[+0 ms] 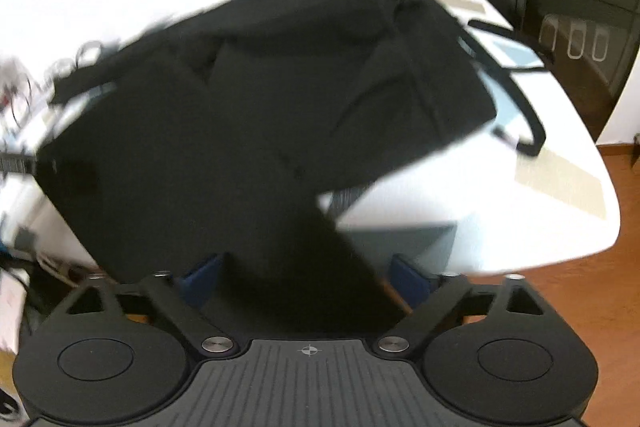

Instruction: Fold clothes

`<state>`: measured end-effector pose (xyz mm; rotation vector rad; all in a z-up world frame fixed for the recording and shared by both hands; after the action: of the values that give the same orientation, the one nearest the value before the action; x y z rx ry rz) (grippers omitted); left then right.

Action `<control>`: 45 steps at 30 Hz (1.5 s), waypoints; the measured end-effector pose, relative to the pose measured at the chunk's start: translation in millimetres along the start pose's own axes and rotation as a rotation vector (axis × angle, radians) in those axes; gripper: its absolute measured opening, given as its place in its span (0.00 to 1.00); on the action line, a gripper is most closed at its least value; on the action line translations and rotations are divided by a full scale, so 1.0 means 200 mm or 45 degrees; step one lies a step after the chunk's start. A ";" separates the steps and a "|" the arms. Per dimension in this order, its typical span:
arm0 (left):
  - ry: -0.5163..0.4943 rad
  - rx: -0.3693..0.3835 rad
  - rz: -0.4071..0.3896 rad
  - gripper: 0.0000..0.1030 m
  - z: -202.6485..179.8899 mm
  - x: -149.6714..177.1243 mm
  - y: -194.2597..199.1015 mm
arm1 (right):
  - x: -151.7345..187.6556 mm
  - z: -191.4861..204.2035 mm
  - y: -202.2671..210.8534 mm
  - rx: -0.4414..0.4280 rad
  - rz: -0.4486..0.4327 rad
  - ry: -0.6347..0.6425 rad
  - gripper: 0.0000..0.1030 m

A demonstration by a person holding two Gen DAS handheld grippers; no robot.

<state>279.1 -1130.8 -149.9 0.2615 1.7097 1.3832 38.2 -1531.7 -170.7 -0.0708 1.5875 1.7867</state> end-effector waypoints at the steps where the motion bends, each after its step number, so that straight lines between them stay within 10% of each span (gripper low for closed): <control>1: -0.009 -0.004 0.001 0.97 0.00 0.00 -0.01 | 0.02 0.01 -0.01 0.023 -0.002 0.013 0.73; 5: -0.017 0.011 0.018 0.97 0.01 0.01 -0.03 | 0.01 0.02 0.02 0.068 -0.043 0.040 0.21; 8: 0.004 0.031 0.022 0.97 0.04 0.02 -0.03 | -0.02 0.03 0.08 -0.021 -0.060 -0.006 0.14; 19: 0.061 0.139 -0.183 0.97 0.28 -0.04 0.16 | -0.78 0.46 0.56 -0.184 -0.493 0.106 0.12; 28: 0.216 0.105 -0.295 0.97 0.80 0.19 0.32 | -1.48 1.62 -0.02 -0.457 -0.369 0.549 0.12; 38: 0.489 0.015 -0.325 0.97 1.34 0.45 0.41 | -1.43 2.96 -0.84 -0.608 -0.012 0.801 0.12; 43: 0.532 -0.016 -0.308 0.97 1.50 0.48 0.39 | -1.12 3.17 -1.17 -0.464 0.129 0.939 0.20; 45: 0.535 -0.008 -0.294 0.97 1.54 0.46 0.36 | -1.10 3.18 -1.18 -0.478 0.105 0.891 0.40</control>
<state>427.0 -837.1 -125.5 -0.2431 2.0006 1.3327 591.3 -1084.8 -110.7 -0.9033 1.6847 2.2510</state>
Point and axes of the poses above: each gripper's, at about its wrist camera, not at the fingertips, and y roughly against the way its jaws point, z to its left, x to its underside, the point moved 10 cm from there along -y, roughly the way its jaws point, and after that the axes turned 2 degrees about z, right-handed, at the moved point
